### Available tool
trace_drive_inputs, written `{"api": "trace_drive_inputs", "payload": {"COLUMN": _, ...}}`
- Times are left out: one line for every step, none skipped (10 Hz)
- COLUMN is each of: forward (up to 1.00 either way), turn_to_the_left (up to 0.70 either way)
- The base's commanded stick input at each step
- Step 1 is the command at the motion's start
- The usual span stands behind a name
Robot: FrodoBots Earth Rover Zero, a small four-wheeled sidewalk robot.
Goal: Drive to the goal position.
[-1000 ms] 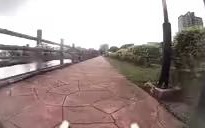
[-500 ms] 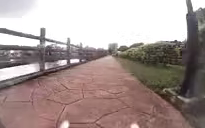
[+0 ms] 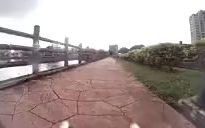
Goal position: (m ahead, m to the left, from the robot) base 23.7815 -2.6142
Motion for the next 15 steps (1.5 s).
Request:
{"api": "trace_drive_inputs", "payload": {"forward": 0.70, "turn_to_the_left": 0.00}}
{"api": "trace_drive_inputs", "payload": {"forward": 0.70, "turn_to_the_left": 0.00}}
{"api": "trace_drive_inputs", "payload": {"forward": 0.70, "turn_to_the_left": 0.00}}
{"api": "trace_drive_inputs", "payload": {"forward": 0.70, "turn_to_the_left": 0.00}}
{"api": "trace_drive_inputs", "payload": {"forward": 0.70, "turn_to_the_left": 0.00}}
{"api": "trace_drive_inputs", "payload": {"forward": 0.70, "turn_to_the_left": 0.00}}
{"api": "trace_drive_inputs", "payload": {"forward": 0.70, "turn_to_the_left": 0.00}}
{"api": "trace_drive_inputs", "payload": {"forward": 0.70, "turn_to_the_left": 0.00}}
{"api": "trace_drive_inputs", "payload": {"forward": 0.70, "turn_to_the_left": 0.00}}
{"api": "trace_drive_inputs", "payload": {"forward": 0.70, "turn_to_the_left": 0.00}}
{"api": "trace_drive_inputs", "payload": {"forward": 0.70, "turn_to_the_left": 0.00}}
{"api": "trace_drive_inputs", "payload": {"forward": 0.70, "turn_to_the_left": 0.00}}
{"api": "trace_drive_inputs", "payload": {"forward": 0.70, "turn_to_the_left": 0.00}}
{"api": "trace_drive_inputs", "payload": {"forward": 0.70, "turn_to_the_left": 0.00}}
{"api": "trace_drive_inputs", "payload": {"forward": 0.70, "turn_to_the_left": 0.00}}
